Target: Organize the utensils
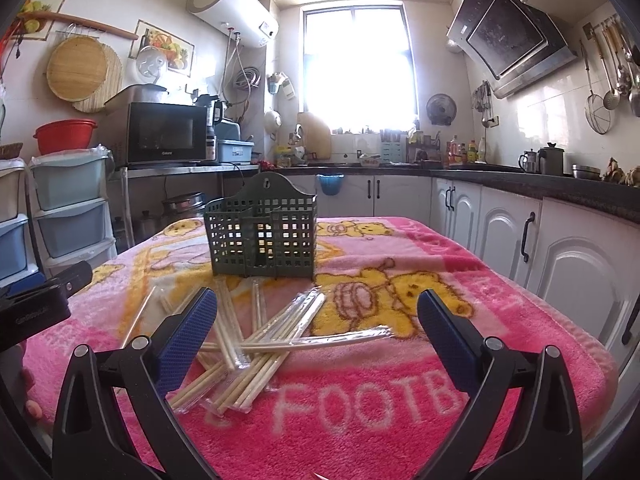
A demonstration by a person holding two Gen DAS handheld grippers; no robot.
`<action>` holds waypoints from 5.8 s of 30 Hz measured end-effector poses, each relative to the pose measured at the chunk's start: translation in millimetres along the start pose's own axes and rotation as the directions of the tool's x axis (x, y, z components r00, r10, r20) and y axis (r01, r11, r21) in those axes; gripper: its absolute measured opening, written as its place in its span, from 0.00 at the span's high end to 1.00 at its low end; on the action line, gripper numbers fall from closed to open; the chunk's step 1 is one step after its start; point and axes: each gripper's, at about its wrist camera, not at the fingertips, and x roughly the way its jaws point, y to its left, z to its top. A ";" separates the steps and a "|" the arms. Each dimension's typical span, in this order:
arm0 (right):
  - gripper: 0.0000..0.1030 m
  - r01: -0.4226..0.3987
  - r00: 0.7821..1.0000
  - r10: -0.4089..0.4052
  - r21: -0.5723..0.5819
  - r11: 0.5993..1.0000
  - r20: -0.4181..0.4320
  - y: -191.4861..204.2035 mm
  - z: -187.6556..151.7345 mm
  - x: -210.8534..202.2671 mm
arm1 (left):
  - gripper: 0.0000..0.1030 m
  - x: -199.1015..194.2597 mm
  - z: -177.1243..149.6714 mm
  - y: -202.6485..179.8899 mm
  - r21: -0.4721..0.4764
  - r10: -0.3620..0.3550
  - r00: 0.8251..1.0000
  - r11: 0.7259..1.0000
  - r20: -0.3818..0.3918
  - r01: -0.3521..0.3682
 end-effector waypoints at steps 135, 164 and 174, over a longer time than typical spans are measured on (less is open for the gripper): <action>0.93 -0.395 0.918 0.393 0.045 0.917 0.045 4.0 194.6 289.3 | 0.97 185.6 254.0 -51.1 -0.071 -0.465 0.867 0.885 -0.179 0.460; 0.93 -0.315 0.944 0.312 0.004 0.949 0.108 -2.7 169.5 298.7 | 0.97 252.1 241.1 -84.9 0.028 -0.347 0.938 0.937 -0.012 0.348; 0.93 -0.317 0.947 0.315 0.041 0.947 0.056 -18.4 156.8 278.7 | 0.96 243.1 214.0 -76.6 0.037 -0.344 0.939 0.938 -0.025 0.344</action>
